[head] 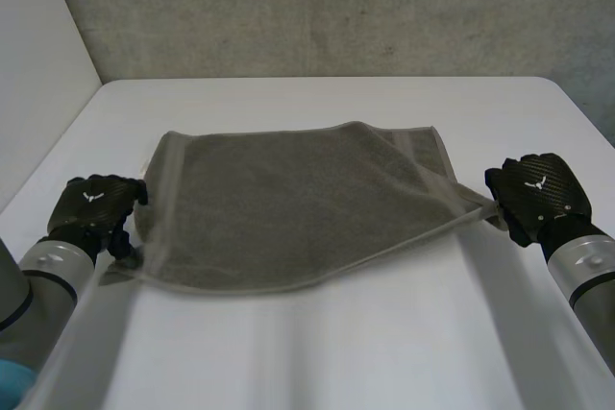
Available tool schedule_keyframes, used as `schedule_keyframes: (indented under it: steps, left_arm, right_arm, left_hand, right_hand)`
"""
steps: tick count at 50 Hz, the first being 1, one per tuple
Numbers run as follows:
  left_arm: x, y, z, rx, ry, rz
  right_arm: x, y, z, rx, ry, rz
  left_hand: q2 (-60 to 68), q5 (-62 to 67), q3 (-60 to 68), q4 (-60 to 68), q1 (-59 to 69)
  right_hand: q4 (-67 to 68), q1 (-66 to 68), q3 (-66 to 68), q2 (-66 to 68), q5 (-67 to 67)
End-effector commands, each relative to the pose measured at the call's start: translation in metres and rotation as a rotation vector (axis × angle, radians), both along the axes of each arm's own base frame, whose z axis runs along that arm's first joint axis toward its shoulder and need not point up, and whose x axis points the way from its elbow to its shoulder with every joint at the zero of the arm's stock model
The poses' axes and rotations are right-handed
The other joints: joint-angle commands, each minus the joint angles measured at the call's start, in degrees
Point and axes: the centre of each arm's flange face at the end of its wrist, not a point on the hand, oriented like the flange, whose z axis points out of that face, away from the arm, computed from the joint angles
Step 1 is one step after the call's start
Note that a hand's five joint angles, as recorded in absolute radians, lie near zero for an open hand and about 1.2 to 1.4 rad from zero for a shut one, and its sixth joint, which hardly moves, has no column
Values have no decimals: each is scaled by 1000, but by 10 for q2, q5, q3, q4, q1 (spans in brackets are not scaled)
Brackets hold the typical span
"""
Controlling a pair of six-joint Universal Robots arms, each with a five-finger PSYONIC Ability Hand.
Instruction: Fold the towel.
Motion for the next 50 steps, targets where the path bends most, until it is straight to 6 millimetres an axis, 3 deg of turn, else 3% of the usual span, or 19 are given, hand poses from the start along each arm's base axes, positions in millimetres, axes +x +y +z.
schedule_keyframes:
  steps: [1, 8, 18, 27, 40, 50]
  left_arm:
    - [-12, 21, 7, -29, -38, -180]
    - [-17, 41, 10, -74, -166, -325]
    - [-3, 49, -5, -16, -343, -410]
    - [-1, 50, -19, 29, -375, -424]
    - [-3, 34, -35, -9, -373, -406]
    - [2, 3, -46, -127, -378, -242]
  right_arm:
    - [2, 1, -9, 23, 6, 8]
    - [2, 0, -18, 56, 10, 8]
    - [2, -1, -19, 58, 10, 6]
    - [1, -3, -19, 56, 11, 2]
    - [1, -3, -24, 71, 16, 4]
    - [1, -4, -24, 71, 16, 4]
  left_hand:
    - [-54, -142, -51, -59, -56]
    - [-54, -142, -51, -59, -56]
    - [-67, -155, -64, -72, -70]
    - [-125, -212, -122, -129, -127]
    - [-148, -236, -145, -153, -151]
    - [-130, -217, -127, -135, -132]
  right_hand:
    - [32, 44, 38, 45, 33]
    - [32, 44, 38, 45, 33]
    - [32, 44, 38, 45, 33]
    - [32, 44, 38, 45, 33]
    - [32, 44, 38, 45, 33]
    - [32, 44, 38, 45, 33]
